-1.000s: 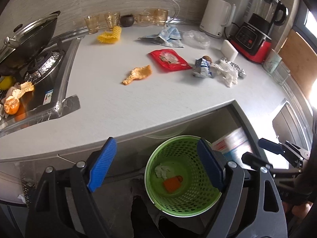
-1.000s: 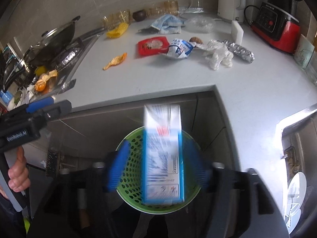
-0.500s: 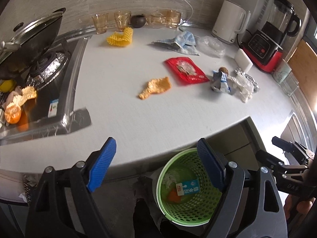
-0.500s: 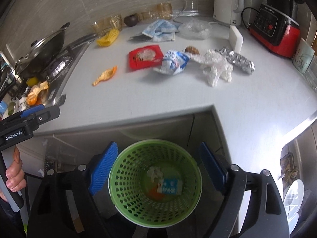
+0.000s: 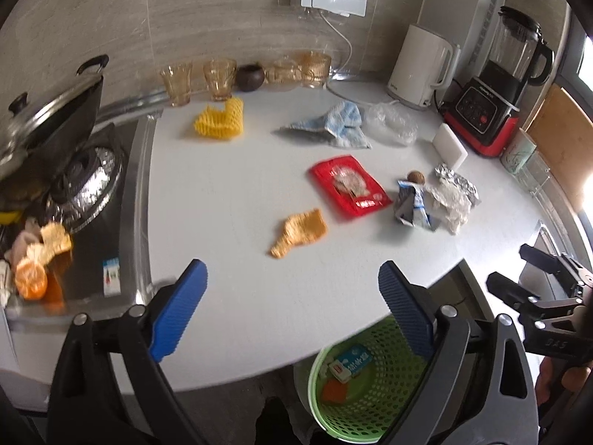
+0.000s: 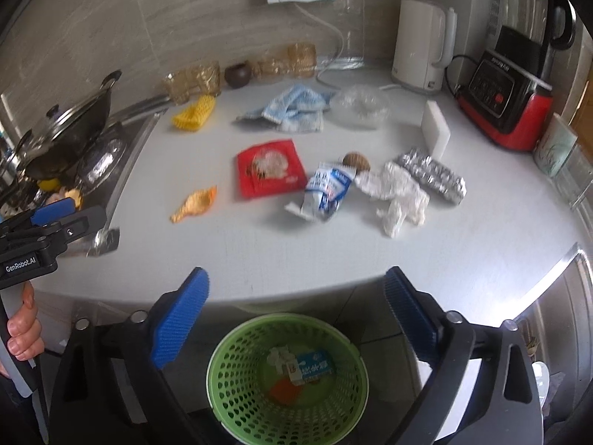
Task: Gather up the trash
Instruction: 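Grasp the yellow foam net with the left tool while the right tool grasps the blue cloth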
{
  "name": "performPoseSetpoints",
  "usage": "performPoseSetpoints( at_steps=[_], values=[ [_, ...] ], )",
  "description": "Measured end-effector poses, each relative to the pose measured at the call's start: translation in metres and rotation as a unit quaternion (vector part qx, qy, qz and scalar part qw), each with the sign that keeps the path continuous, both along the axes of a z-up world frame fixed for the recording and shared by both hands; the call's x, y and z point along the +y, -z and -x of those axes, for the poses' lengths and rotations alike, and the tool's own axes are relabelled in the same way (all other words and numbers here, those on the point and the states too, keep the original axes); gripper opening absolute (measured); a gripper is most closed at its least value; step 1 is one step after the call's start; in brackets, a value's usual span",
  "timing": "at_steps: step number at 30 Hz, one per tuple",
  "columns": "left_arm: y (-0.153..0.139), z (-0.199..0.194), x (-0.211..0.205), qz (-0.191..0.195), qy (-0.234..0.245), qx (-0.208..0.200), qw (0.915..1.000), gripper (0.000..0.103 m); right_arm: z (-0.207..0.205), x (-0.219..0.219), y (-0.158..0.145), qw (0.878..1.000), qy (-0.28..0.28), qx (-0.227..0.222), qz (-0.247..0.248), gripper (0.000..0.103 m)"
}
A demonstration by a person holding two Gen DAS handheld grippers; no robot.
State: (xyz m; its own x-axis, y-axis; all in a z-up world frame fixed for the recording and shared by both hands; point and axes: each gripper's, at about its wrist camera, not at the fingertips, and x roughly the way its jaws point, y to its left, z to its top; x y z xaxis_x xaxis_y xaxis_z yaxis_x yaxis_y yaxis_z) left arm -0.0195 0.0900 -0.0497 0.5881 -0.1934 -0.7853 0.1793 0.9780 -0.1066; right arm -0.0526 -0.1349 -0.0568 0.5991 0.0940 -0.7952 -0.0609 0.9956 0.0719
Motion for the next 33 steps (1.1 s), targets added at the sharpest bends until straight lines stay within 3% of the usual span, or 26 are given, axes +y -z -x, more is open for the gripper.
performPoseSetpoints(
  at_steps=[9, 19, 33],
  values=[
    [0.006, -0.067, 0.023, -0.009, 0.012, -0.012, 0.9998, 0.095, -0.034, 0.016, -0.013, 0.999, 0.044, -0.015, 0.013, 0.101],
    [0.018, -0.191, 0.044, -0.016, -0.005, -0.032, 0.9993, 0.095, -0.096, 0.044, -0.009, 0.998, 0.066, -0.008, 0.012, 0.101],
    [0.083, -0.321, 0.048, -0.009, -0.015, 0.026, 0.9995, 0.095, -0.195, 0.069, 0.011, 0.997, 0.068, 0.010, 0.018, 0.101]
  ],
)
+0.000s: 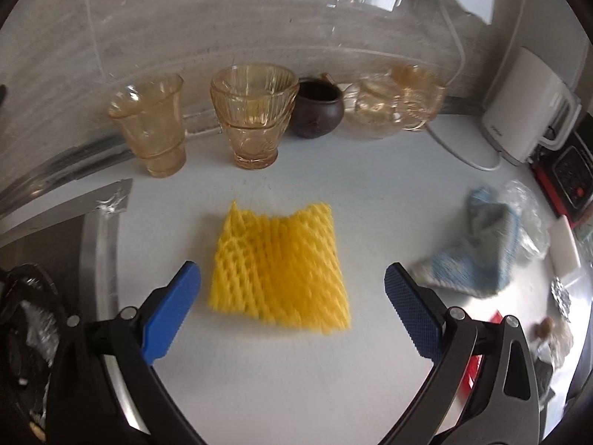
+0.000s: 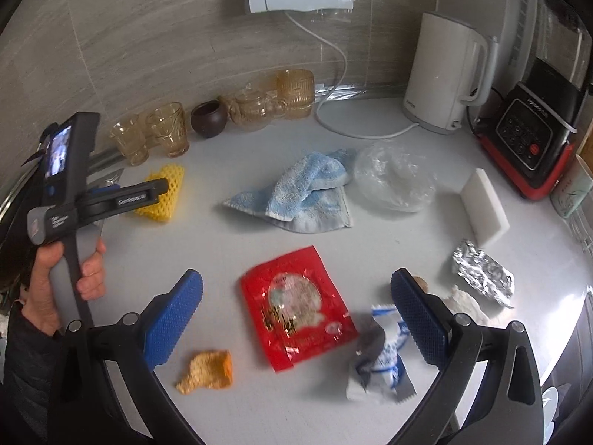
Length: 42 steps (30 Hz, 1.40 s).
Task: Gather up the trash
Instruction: 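Grasp the yellow foam net with the left tool while the right tool grasps the blue cloth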
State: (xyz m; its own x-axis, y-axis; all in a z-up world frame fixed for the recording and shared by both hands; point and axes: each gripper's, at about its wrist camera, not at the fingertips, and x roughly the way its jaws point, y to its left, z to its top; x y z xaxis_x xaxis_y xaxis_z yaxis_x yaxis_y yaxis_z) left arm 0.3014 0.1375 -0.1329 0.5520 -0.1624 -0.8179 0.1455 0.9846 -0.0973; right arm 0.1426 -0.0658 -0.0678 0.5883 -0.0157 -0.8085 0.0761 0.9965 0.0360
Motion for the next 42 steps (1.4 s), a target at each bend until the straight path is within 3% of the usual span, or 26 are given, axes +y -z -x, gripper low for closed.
performPoseSetpoints(
  at_steps=[6, 10, 12, 15, 16, 21, 29, 33, 35, 38, 42],
  values=[
    [0.018, -0.023, -0.008, -0.008, -0.001, 0.018, 0.9998, 0.091, -0.022, -0.003, 0.012, 1.000, 0.005, 0.017, -0.003, 0.101],
    [0.029, -0.033, -0.012, -0.008, 0.003, 0.043, 0.9991, 0.056, -0.034, -0.003, 0.016, 1.000, 0.007, 0.021, -0.006, 0.101],
    [0.029, -0.034, -0.010, -0.003, -0.002, 0.041, 0.9992, 0.049, -0.037, -0.002, 0.016, 1.000, 0.007, 0.021, -0.004, 0.101],
    [0.025, -0.033, -0.008, 0.012, 0.006, 0.039, 0.9992, 0.025, -0.046, -0.003, 0.018, 1.000, 0.010, 0.022, -0.003, 0.101],
    [0.023, -0.033, -0.008, 0.017, 0.009, 0.040, 0.9990, 0.012, -0.049, -0.004, 0.020, 1.000, 0.014, 0.024, -0.005, 0.101],
    [0.009, -0.018, -0.007, 0.005, 0.011, 0.026, 0.9996, 0.010, -0.074, -0.009, 0.031, 0.998, 0.034, 0.030, -0.034, 0.101],
    [-0.020, 0.038, -0.007, 0.042, 0.039, 0.012, 0.9983, 0.010, -0.137, -0.006, 0.060, 0.998, 0.055, 0.036, -0.011, 0.100],
    [-0.027, 0.061, -0.007, 0.058, 0.051, 0.013, 0.9969, 0.010, -0.157, -0.007, 0.079, 0.996, 0.063, 0.060, -0.012, 0.057],
    [-0.028, 0.075, -0.008, 0.058, 0.056, 0.010, 0.9967, 0.010, -0.163, -0.007, 0.087, 0.996, 0.055, 0.073, -0.017, 0.025],
    [-0.029, 0.087, -0.007, 0.054, 0.055, 0.007, 0.9970, 0.010, -0.162, -0.005, 0.086, 0.996, 0.048, 0.068, -0.021, 0.011],
    [-0.032, 0.100, -0.002, 0.063, 0.053, 0.006, 0.9966, 0.010, -0.150, 0.003, 0.069, 0.999, 0.028, 0.040, -0.021, 0.008]
  ],
)
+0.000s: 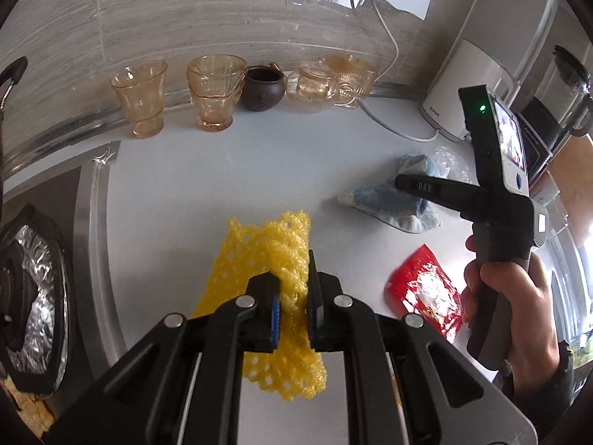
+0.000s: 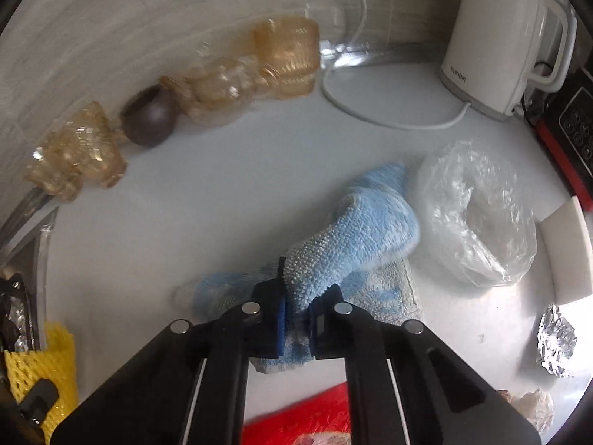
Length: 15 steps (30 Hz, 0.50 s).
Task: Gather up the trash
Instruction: 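Grasp the yellow foam net with the left tool while the right tool grasps the blue cloth, then drop the yellow net and blue cloth into the green basket, opening both tools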
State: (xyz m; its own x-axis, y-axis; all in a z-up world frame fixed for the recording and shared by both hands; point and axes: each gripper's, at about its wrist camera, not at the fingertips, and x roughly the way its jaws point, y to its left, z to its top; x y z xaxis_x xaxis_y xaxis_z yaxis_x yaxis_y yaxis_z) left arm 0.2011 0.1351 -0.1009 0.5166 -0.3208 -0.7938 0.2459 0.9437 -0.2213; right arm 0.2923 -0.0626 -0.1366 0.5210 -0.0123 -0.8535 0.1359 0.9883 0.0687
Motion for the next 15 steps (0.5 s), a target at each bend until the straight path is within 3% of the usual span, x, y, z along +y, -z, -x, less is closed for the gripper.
performPoseSetpoints(
  at_steps=[8, 15],
  values=[
    [-0.026, 0.034, 0.003, 0.004, -0.007, -0.021, 0.9997, 0.010, 0.055, 0.014, -0.074, 0.996, -0.041, -0.078, 0.000, 0.008],
    [-0.051, 0.092, -0.010, 0.029, -0.003, -0.034, 0.9990, 0.010, 0.156, 0.004, -0.139, 0.987, -0.082, -0.136, -0.002, 0.008]
  ],
)
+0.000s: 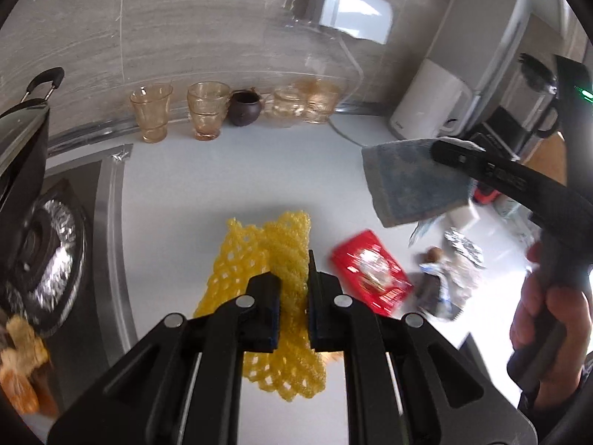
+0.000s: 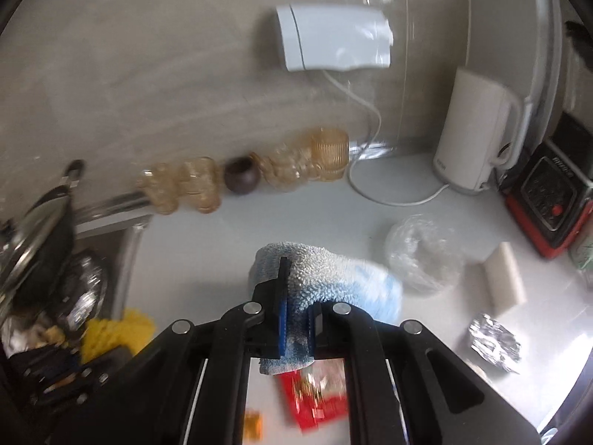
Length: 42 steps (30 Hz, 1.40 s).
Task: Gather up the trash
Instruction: 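Drop the yellow net and blue cloth into the green basket, opening both tools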
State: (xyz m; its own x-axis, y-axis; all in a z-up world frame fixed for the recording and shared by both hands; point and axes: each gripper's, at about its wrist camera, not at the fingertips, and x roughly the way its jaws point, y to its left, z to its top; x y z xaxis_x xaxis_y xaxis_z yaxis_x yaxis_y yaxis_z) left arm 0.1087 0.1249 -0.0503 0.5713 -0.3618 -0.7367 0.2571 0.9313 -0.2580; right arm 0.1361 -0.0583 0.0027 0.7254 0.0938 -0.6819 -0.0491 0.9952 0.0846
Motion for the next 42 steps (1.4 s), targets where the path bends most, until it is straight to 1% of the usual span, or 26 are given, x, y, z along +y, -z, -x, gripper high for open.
performPoseSetpoints(
  at_steps=[2, 4, 8, 10, 12, 15, 18, 21, 24, 28, 31, 34, 37, 40, 42],
  values=[
    [-0.005, 0.019, -0.007, 0.004, 0.001, -0.004, 1.0000, 0.010, 0.026, -0.005, -0.010, 1.000, -0.008, -0.006, -0.002, 0.008],
    [-0.011, 0.042, -0.017, 0.005, 0.005, -0.009, 0.9999, 0.010, 0.063, -0.013, -0.021, 1.000, -0.019, -0.013, -0.001, 0.008],
    [-0.022, 0.087, -0.041, 0.004, 0.019, -0.022, 0.9996, 0.010, 0.124, -0.031, -0.033, 0.999, -0.031, -0.024, 0.005, 0.008],
    [-0.028, 0.104, -0.052, 0.003, 0.027, -0.022, 0.9994, 0.010, 0.149, -0.041, -0.036, 0.999, -0.033, -0.027, 0.002, 0.008],
    [-0.031, 0.121, -0.063, 0.003, 0.036, -0.018, 0.9992, 0.010, 0.177, -0.051, -0.038, 0.999, -0.035, -0.030, 0.002, 0.008],
    [-0.033, 0.147, -0.079, -0.003, 0.047, -0.009, 0.9989, 0.010, 0.208, -0.063, -0.035, 0.999, -0.037, -0.028, -0.001, 0.008],
    [-0.030, 0.170, -0.093, 0.004, 0.049, 0.005, 0.9988, 0.010, 0.239, -0.076, -0.029, 0.999, -0.042, -0.020, -0.005, 0.008],
    [-0.023, 0.197, -0.108, 0.006, 0.052, 0.016, 0.9985, 0.010, 0.261, -0.086, -0.022, 0.999, -0.045, -0.012, -0.006, 0.008],
    [-0.014, 0.218, -0.123, -0.003, 0.058, 0.024, 0.9980, 0.010, 0.278, -0.098, -0.016, 0.999, -0.046, -0.005, -0.010, 0.008],
    [0.007, 0.240, -0.141, -0.012, 0.072, 0.049, 0.9961, 0.010, 0.298, -0.112, -0.010, 0.999, -0.045, 0.002, -0.014, 0.008],
    [0.024, 0.250, -0.151, -0.015, 0.082, 0.072, 0.9940, 0.010, 0.309, -0.120, -0.005, 0.999, -0.042, 0.007, -0.016, 0.008],
    [0.038, 0.255, -0.162, -0.030, 0.087, 0.085, 0.9921, 0.010, 0.316, -0.128, -0.001, 0.999, -0.038, 0.013, -0.020, 0.008],
    [0.046, 0.257, -0.168, -0.032, 0.091, 0.097, 0.9906, 0.010, 0.322, -0.134, 0.002, 0.999, -0.033, 0.016, -0.022, 0.008],
    [0.050, 0.258, -0.173, -0.035, 0.096, 0.100, 0.9897, 0.010, 0.325, -0.137, 0.004, 0.999, -0.032, 0.017, -0.023, 0.008],
    [0.052, 0.257, -0.176, -0.043, 0.102, 0.105, 0.9884, 0.016, 0.327, -0.138, 0.005, 0.999, -0.031, 0.019, -0.024, 0.009]
  ],
)
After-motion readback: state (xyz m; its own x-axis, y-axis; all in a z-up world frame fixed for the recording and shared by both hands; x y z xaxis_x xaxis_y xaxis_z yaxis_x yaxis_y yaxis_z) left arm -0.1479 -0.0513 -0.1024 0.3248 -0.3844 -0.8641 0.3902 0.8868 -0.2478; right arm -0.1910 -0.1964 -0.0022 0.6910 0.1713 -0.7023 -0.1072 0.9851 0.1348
